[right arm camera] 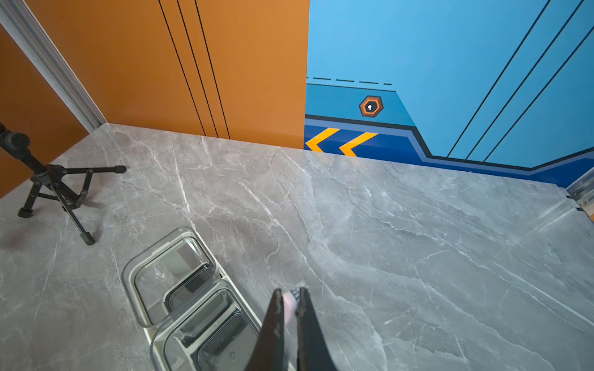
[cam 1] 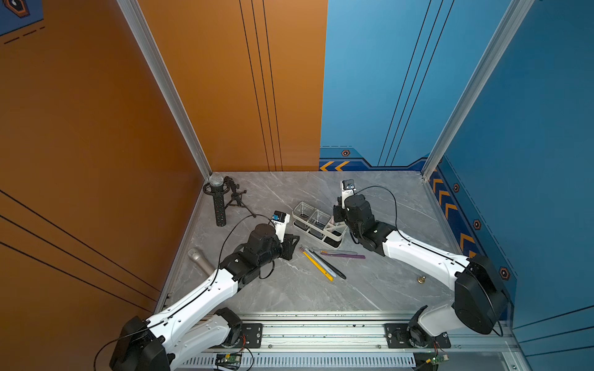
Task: Place the toothbrush into the toothbrush holder
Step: Place the toothbrush in the toothbrush holder.
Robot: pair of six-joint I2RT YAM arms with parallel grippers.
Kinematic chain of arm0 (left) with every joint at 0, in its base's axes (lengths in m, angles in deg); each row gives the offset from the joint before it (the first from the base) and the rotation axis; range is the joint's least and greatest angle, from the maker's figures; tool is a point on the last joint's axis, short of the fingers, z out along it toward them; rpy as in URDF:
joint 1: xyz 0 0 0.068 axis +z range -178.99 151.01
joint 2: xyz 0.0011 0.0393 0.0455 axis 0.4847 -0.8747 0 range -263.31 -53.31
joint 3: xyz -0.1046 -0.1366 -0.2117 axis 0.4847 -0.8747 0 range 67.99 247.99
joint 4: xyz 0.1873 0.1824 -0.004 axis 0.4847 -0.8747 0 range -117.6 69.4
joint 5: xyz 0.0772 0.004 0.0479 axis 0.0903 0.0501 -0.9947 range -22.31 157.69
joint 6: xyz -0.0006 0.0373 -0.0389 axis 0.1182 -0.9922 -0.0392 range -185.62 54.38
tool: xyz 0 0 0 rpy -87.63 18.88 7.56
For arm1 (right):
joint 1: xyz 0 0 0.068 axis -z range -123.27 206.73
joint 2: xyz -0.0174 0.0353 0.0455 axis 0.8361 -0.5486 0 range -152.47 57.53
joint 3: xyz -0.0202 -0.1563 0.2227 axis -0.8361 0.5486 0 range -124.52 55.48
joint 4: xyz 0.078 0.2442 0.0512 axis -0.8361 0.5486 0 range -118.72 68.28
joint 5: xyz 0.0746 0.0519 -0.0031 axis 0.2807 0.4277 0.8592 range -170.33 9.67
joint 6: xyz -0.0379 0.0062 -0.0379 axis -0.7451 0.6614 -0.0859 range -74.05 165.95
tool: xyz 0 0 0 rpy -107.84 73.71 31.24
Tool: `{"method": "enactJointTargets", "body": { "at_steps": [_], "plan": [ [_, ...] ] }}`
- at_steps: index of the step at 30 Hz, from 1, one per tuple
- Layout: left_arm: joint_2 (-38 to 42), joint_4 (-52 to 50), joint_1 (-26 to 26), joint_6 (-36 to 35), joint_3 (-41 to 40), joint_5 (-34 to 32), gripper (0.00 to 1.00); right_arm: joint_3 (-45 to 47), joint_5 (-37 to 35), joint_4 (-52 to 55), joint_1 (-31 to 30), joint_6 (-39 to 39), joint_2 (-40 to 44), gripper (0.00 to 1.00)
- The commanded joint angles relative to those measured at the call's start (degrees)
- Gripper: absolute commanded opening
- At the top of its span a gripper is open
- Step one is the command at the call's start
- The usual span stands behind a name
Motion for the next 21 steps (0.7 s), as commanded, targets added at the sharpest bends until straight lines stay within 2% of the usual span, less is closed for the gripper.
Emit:
{"method": "enactJointTargets", "body": {
  "at_steps": [1, 11, 21],
  "plan": [
    [2.20, 1.07, 0.82, -0.40, -0.93, 1.42, 0.29, -1.74, -4.39, 2.73, -1.89, 0.29, -1.26, 0.00],
    [2.46, 1.11, 1.17, -0.05, -1.25, 2.04, 0.33, 1.09, -6.27, 1.44, -2.65, 3.50, -2.37, 0.00],
    [2.58, 1.22, 1.31, -0.18, -1.29, 2.34, 0.37, 6.68, -4.38, -3.96, -2.30, 6.94, -2.72, 0.00]
  ]
}}
